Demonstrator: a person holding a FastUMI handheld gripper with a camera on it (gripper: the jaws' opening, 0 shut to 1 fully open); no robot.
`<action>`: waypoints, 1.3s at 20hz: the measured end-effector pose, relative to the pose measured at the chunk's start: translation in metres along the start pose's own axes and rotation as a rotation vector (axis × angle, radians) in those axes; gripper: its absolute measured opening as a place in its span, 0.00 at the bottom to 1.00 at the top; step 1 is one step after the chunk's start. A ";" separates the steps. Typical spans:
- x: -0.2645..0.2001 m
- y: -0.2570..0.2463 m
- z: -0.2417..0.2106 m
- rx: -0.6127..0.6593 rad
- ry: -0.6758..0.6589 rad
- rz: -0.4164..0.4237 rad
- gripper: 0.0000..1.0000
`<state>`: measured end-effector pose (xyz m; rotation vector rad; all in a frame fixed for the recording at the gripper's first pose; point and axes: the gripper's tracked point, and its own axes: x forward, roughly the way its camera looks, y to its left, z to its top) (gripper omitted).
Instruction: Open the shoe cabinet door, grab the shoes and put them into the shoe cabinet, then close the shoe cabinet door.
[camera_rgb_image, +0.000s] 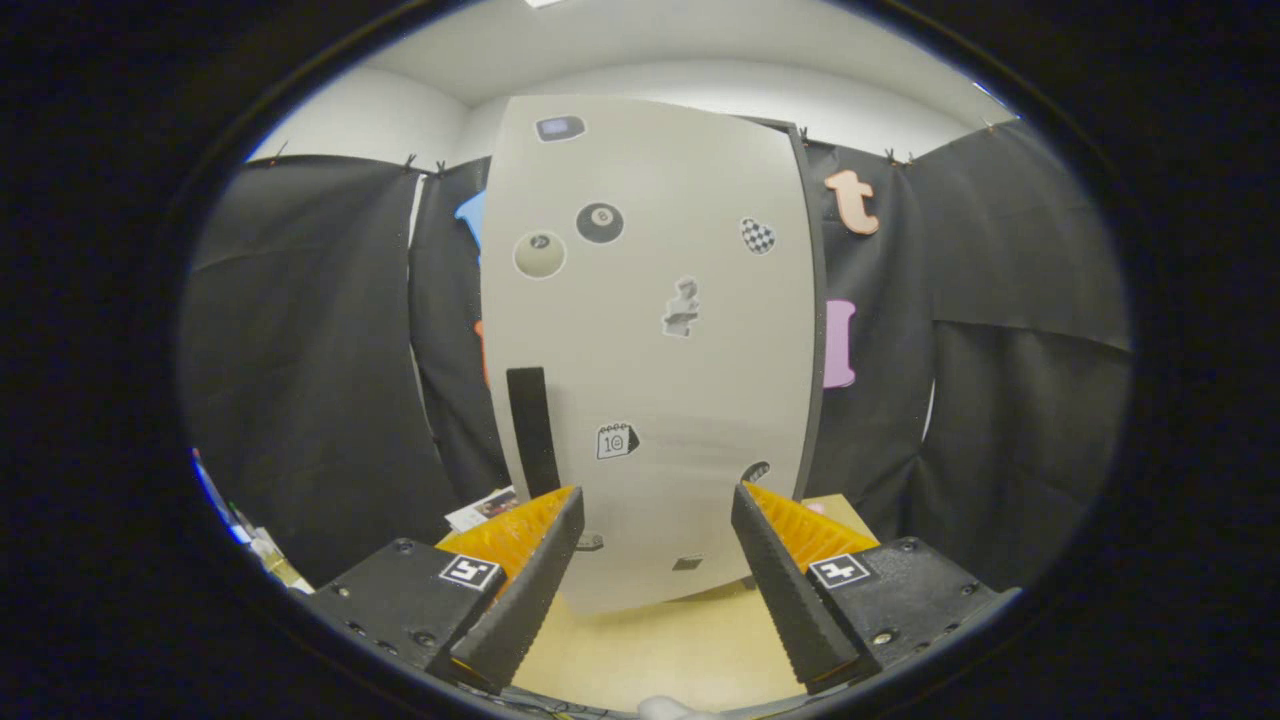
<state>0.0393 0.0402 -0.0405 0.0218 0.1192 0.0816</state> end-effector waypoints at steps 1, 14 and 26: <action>-0.008 -0.006 0.006 -0.002 -0.011 -0.014 0.97; -0.111 -0.027 0.041 -0.011 -0.087 -0.133 0.97; -0.132 -0.015 0.049 -0.077 -0.128 -0.140 0.98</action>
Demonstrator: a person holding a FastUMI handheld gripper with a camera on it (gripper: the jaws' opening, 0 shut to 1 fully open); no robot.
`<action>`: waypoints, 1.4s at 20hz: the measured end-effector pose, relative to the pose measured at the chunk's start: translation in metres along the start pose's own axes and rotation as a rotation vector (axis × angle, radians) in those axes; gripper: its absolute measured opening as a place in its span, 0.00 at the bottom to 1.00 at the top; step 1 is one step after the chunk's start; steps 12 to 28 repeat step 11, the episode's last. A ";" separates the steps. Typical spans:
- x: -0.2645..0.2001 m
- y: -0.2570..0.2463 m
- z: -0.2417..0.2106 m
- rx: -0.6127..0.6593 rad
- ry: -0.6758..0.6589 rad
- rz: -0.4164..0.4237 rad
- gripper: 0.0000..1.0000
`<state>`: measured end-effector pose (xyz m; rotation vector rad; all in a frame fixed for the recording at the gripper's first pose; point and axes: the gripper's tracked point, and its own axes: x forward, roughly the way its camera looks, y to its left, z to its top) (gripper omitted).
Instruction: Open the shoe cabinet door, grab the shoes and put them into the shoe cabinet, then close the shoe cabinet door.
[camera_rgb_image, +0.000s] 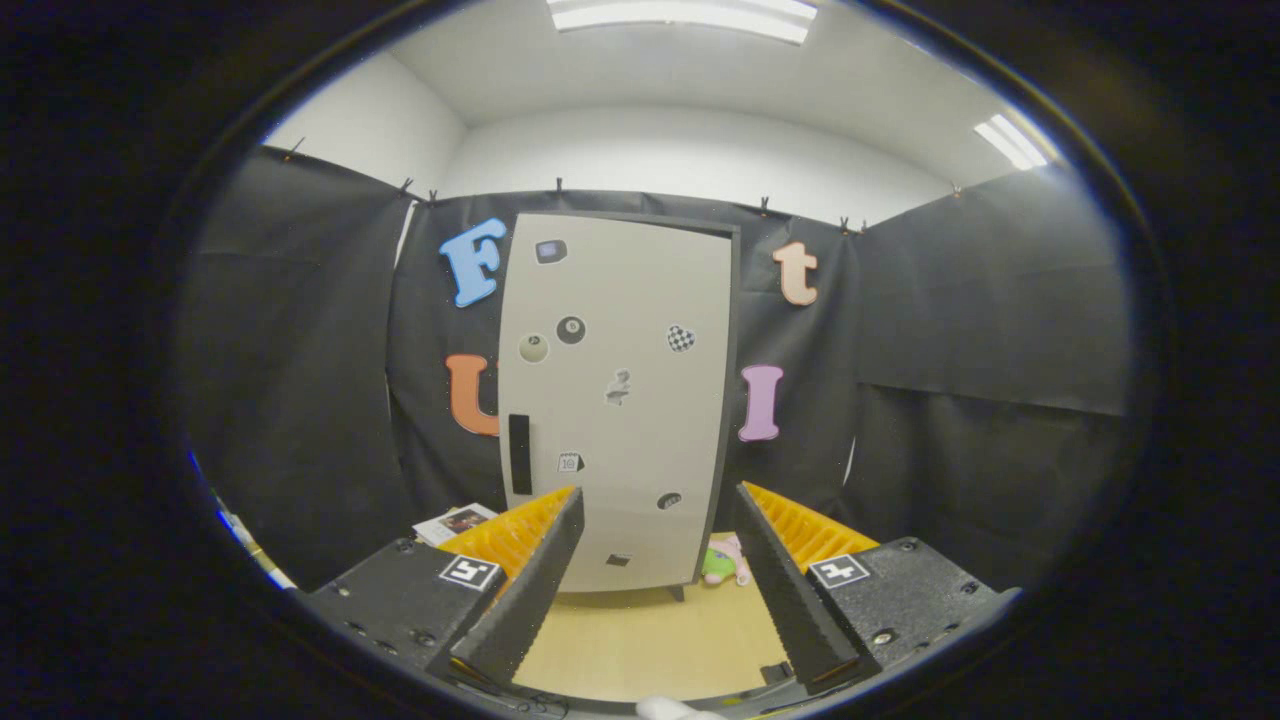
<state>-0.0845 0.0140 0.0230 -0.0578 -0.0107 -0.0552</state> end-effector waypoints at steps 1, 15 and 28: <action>0.000 0.001 0.001 0.008 0.000 0.005 0.97; -0.004 0.000 -0.002 0.020 0.010 0.017 0.98; -0.004 0.000 -0.002 0.020 0.010 0.017 0.98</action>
